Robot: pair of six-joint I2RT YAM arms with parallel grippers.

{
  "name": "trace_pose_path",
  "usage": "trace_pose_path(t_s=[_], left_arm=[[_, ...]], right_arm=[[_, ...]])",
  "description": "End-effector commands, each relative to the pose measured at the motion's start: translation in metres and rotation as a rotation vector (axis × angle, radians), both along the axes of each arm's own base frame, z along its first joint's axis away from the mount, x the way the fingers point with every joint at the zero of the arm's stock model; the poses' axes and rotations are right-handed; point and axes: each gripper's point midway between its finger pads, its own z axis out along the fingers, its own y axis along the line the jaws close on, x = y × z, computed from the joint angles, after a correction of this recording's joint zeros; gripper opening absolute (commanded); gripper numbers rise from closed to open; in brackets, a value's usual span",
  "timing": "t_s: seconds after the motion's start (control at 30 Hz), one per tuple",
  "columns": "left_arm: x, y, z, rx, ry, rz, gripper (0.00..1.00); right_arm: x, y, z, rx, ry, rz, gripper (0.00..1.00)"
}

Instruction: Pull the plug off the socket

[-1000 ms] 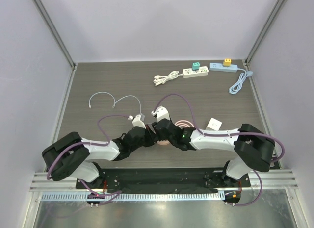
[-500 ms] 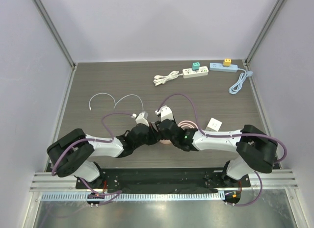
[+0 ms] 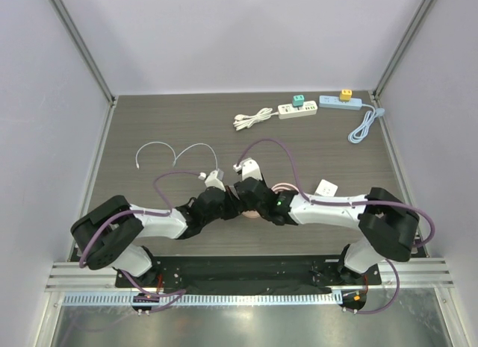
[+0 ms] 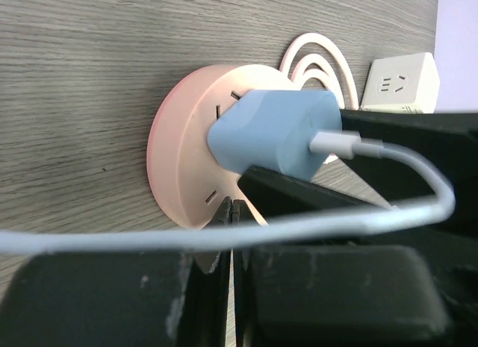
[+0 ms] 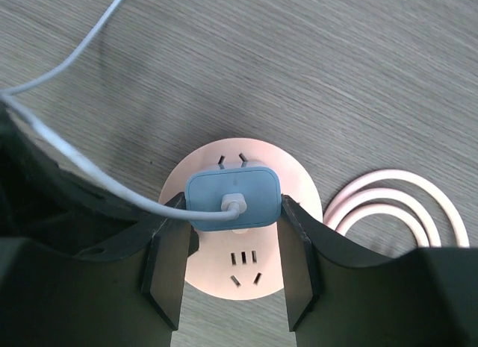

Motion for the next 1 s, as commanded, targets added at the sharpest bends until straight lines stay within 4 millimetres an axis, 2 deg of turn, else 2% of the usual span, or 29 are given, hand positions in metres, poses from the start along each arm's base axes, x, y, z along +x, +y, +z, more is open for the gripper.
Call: trace_pose_path(t_s=[0.0,0.07,0.1,0.23,0.27,0.47,0.5,0.57,0.6,0.67,0.7,0.97], left_arm=[[-0.025,0.042,-0.061,0.219,0.132,-0.002,0.0],[-0.025,0.042,-0.061,0.216,0.131,-0.002,0.0],[-0.025,0.042,-0.061,0.215,0.132,-0.005,0.0],[-0.024,0.037,-0.062,0.214,0.139,-0.02,0.0],[-0.024,0.036,-0.062,0.214,0.142,-0.024,0.0],[-0.024,0.036,-0.067,0.243,0.164,-0.024,0.0],[-0.025,0.038,-0.069,0.254,0.172,-0.021,0.0],[-0.023,0.039,-0.069,0.254,0.177,-0.014,0.0],[-0.024,0.039,-0.07,0.252,0.179,-0.013,0.0],[-0.023,0.04,-0.07,0.249,0.18,-0.01,0.0],[-0.023,0.039,-0.07,0.249,0.181,-0.011,0.0],[-0.023,0.038,-0.07,0.243,0.18,-0.017,0.0]], right_arm=[[-0.006,0.043,0.071,0.371,-0.143,0.085,0.01],[-0.009,0.036,0.071,0.383,-0.159,0.077,0.01],[-0.011,0.031,0.064,0.384,-0.159,0.078,0.01],[-0.012,0.03,0.066,0.397,-0.167,0.061,0.01],[-0.012,0.031,0.061,0.375,-0.157,0.058,0.01],[-0.007,0.048,0.086,0.407,-0.159,0.08,0.01],[-0.005,0.052,0.096,0.425,-0.162,0.076,0.01],[-0.005,0.051,0.096,0.408,-0.136,0.068,0.01],[-0.003,0.054,0.107,0.425,-0.132,0.058,0.01],[-0.004,0.05,0.105,0.411,-0.095,0.029,0.01],[-0.003,0.051,0.113,0.425,-0.096,0.02,0.01],[-0.005,0.041,0.109,0.413,-0.038,-0.014,0.01]])
